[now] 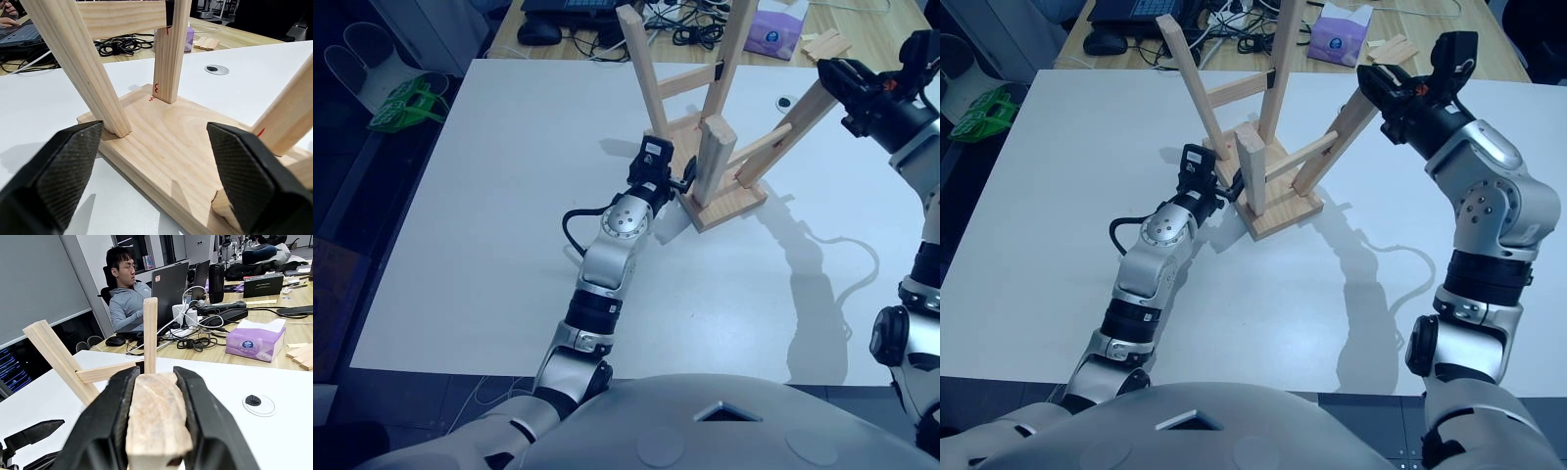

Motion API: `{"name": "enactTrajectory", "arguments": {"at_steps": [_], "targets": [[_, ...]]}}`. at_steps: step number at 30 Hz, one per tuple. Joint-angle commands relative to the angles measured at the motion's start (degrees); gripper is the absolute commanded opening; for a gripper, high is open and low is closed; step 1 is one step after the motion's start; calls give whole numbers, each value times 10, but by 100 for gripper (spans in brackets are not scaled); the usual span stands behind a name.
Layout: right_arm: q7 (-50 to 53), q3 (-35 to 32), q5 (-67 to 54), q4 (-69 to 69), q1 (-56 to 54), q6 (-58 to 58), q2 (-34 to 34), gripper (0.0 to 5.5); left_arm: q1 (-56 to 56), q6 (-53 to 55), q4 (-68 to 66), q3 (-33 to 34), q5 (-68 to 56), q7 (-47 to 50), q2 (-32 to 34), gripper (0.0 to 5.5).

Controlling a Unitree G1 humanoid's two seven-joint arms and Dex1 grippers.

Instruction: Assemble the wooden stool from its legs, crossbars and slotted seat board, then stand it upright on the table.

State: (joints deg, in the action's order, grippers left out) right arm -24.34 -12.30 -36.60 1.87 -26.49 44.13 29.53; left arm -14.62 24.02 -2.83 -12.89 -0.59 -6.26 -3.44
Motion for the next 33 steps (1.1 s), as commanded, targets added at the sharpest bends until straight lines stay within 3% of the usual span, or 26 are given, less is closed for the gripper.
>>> {"name": "enactTrajectory", "arguments": {"at_steps": [1,6,10,13,15,30,33], "targets": [[5,51,42,12,48,20,1,106,-6,5,2,-1,0,-2,-7,391],[19,36,37,-11,45,35,-2,106,-8,5,2,0,1,-2,-8,391],[80,-28,-20,-41,17,116,-39,104,-5,7,4,-2,1,-5,-6,391],[24,63,59,8,54,25,5,104,-5,7,4,-3,2,-6,-5,391],[11,85,70,23,69,9,10,105,-6,7,4,-2,2,-7,-4,391],[21,55,53,9,59,-15,-5,108,-3,9,4,-3,2,-9,-3,391],[20,37,38,21,57,-27,-18,176,-2,7,1,-4,2,-9,-3,391]]}}
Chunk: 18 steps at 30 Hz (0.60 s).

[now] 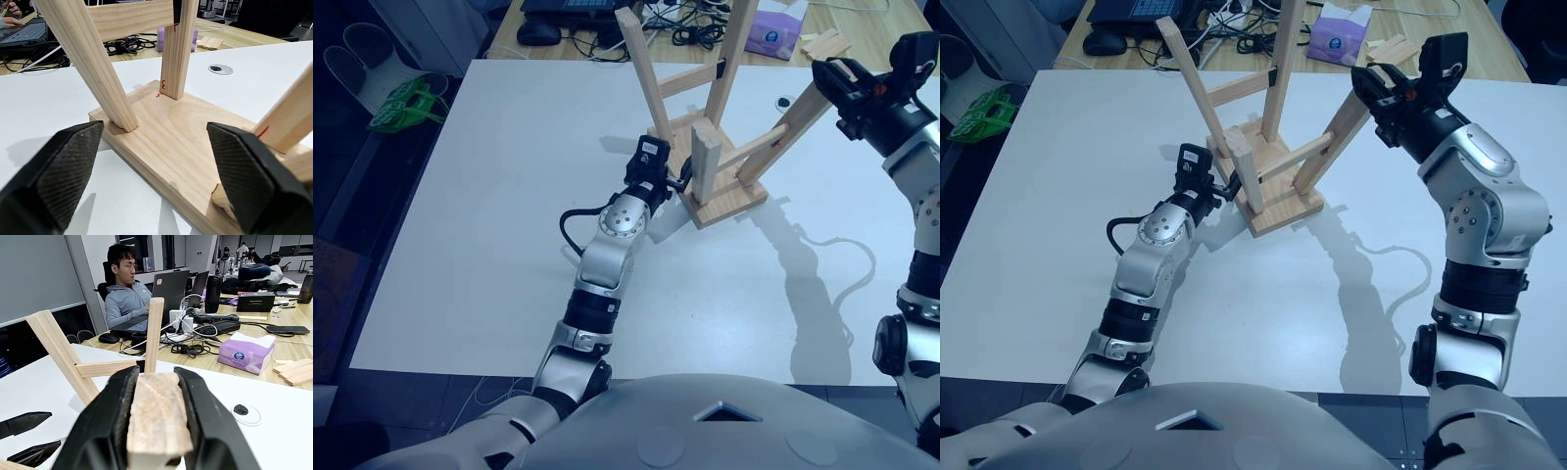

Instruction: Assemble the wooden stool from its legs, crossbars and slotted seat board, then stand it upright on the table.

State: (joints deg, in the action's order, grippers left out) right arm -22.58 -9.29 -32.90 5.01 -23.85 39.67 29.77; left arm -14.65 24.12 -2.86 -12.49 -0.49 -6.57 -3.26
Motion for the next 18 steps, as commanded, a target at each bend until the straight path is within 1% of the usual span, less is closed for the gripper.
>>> {"name": "enactTrajectory", "arguments": {"at_steps": [1,8,10,12,15,18], "targets": [[1,3,-1,-5,31,17,-24,192,0,6,1,-8,2,-7,-5,391],[-5,-4,7,3,30,10,-32,316,5,6,-2,-17,2,-4,-11,391],[-1,-14,6,3,26,-7,-41,345,4,5,-3,-16,1,-4,-11,391],[10,-40,0,5,16,-34,-57,379,5,6,-1,-17,1,-5,-11,391],[18,-66,5,17,-7,-92,-68,385,6,7,0,-17,1,-5,-10,391],[33,-86,-2,32,-43,-112,-68,385,7,7,2,-17,0,-5,-10,391]]}}
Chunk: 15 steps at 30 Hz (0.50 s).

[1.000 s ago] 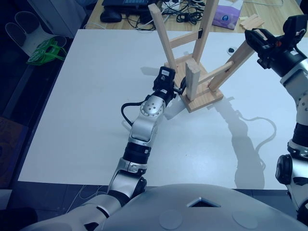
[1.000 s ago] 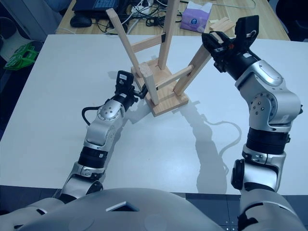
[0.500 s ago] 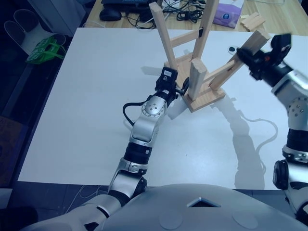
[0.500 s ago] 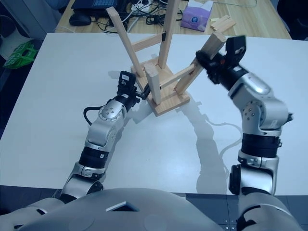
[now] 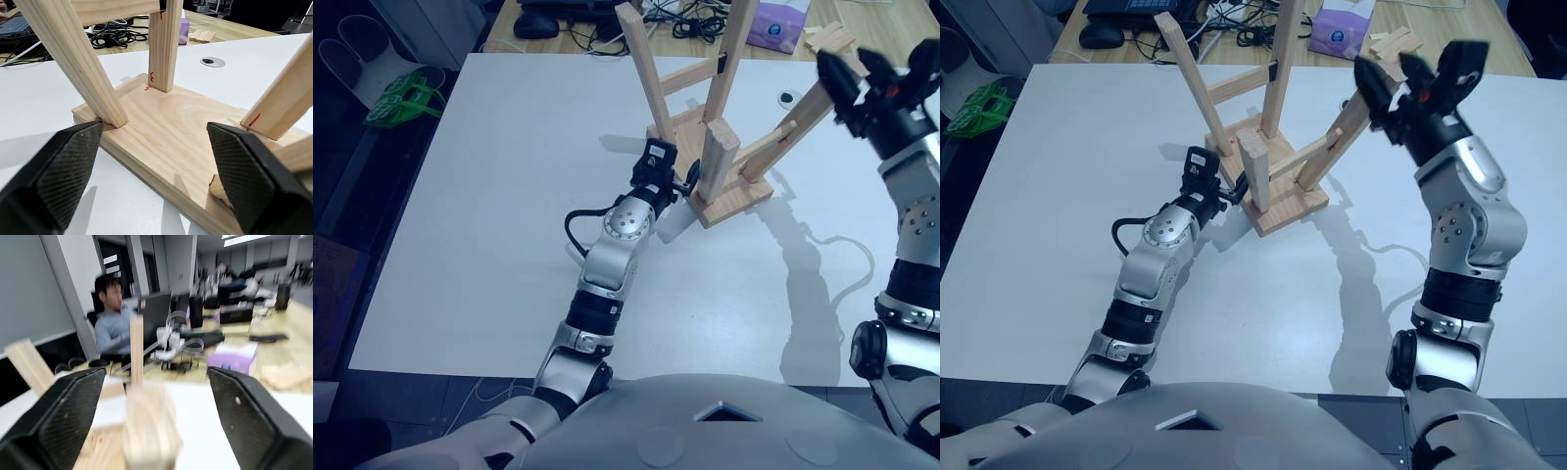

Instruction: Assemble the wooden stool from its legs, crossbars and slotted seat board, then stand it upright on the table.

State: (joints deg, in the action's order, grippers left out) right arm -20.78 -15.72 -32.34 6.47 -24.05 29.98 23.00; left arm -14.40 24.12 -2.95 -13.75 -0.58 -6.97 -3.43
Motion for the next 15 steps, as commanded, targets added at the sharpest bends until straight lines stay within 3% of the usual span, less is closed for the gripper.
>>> {"name": "enactTrajectory", "arguments": {"at_steps": [1,3,11,13,15], "targets": [[18,-24,-9,21,-53,-16,2,385,5,7,2,-4,1,-1,-8,391],[21,-20,-1,38,-73,-22,10,385,6,7,4,-3,1,-1,-7,391],[46,40,21,124,-108,-17,-8,257,6,12,9,-1,0,-3,-2,391],[40,77,35,135,-75,11,3,212,7,18,18,-3,-1,-6,-1,391],[11,156,29,158,26,107,35,173,12,32,47,-6,-1,0,-7,391]]}}
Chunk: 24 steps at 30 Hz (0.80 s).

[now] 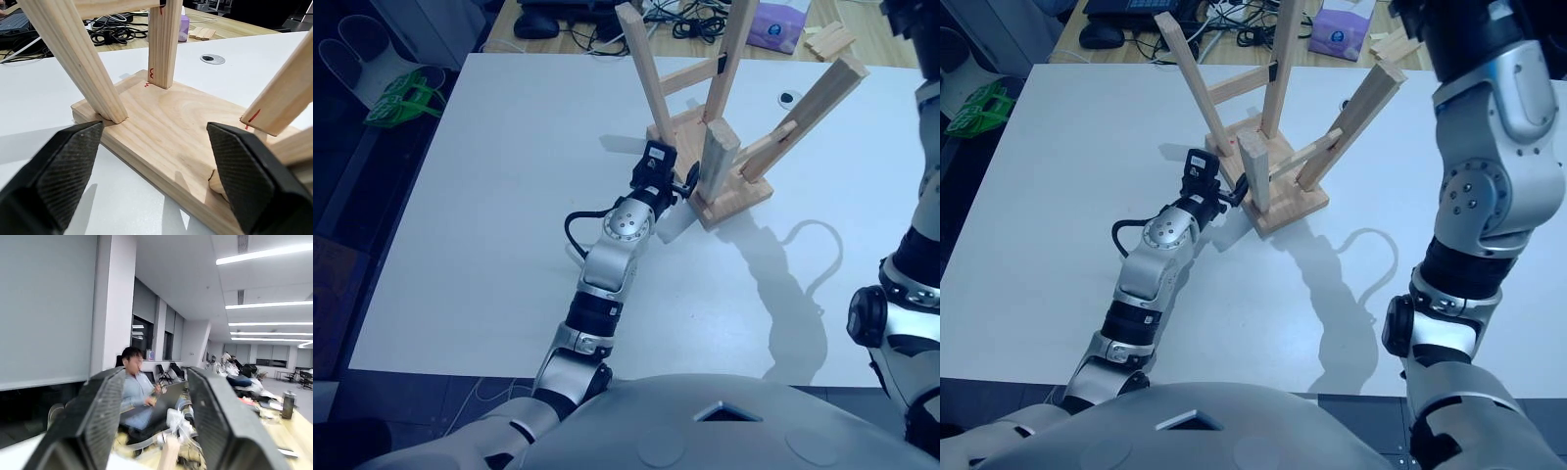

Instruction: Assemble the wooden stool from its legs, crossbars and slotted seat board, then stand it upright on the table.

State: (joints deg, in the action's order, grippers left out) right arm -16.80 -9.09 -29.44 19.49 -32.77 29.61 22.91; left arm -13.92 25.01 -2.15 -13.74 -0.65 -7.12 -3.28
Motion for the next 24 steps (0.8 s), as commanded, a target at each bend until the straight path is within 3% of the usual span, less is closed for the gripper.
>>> {"name": "enactTrajectory", "arguments": {"at_steps": [1,3,5,10,16,21,24], "targets": [[-38,117,-5,36,152,148,46,149,10,29,51,-8,0,5,-11,391],[-69,172,5,24,237,187,76,112,14,38,66,-12,-2,11,-18,391],[-71,187,18,-38,269,209,72,79,20,41,68,-14,-2,16,-21,391],[-36,158,12,-50,205,177,7,4,20,48,70,-16,-8,13,-14,391],[-19,86,10,-14,144,66,-42,4,18,39,45,-14,-8,3,-3,391],[12,27,0,-13,32,54,-53,4,11,33,30,-14,-5,-7,3,391],[23,35,22,-48,3,86,-35,4,5,31,27,-14,-4,-11,4,391]]}}
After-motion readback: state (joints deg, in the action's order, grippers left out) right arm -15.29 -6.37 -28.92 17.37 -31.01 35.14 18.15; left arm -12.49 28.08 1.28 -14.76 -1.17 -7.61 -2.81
